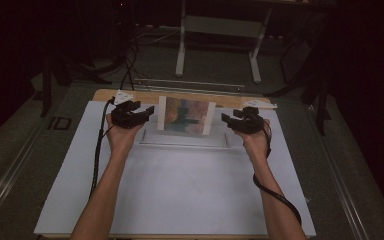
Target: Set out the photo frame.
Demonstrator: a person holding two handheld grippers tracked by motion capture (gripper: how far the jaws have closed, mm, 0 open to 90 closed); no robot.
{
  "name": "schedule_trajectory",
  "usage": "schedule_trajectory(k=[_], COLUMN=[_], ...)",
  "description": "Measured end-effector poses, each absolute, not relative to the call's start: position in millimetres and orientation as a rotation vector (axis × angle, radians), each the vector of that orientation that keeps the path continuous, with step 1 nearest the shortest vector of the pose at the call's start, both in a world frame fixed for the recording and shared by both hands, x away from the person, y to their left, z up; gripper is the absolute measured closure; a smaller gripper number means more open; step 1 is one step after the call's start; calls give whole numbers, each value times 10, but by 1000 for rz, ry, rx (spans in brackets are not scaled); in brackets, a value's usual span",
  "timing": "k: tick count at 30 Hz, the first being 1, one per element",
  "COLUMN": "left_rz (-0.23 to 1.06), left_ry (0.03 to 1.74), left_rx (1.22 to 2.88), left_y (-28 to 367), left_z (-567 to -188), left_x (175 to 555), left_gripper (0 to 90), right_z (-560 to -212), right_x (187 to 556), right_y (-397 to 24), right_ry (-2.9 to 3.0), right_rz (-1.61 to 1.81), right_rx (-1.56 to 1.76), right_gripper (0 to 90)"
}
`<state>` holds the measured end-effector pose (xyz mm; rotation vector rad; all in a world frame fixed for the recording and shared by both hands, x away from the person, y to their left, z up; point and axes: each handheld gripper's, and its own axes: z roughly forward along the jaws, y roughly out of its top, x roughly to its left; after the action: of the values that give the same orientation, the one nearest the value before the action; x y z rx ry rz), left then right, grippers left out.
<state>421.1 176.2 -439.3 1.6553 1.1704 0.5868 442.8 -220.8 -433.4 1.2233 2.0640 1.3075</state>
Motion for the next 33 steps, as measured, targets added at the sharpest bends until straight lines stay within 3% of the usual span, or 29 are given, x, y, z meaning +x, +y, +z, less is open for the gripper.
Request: schedule_trajectory(k=[33], left_rz=[524], left_ry=[1201], left_rx=[1672], left_y=[1833], left_z=[-4353], left_x=[3823], left_gripper=[389], right_z=[-4234], right_x=[4003], right_y=[-2159], right_ry=[2084], right_rz=[1296], right_rx=[1235], right_gripper=[435])
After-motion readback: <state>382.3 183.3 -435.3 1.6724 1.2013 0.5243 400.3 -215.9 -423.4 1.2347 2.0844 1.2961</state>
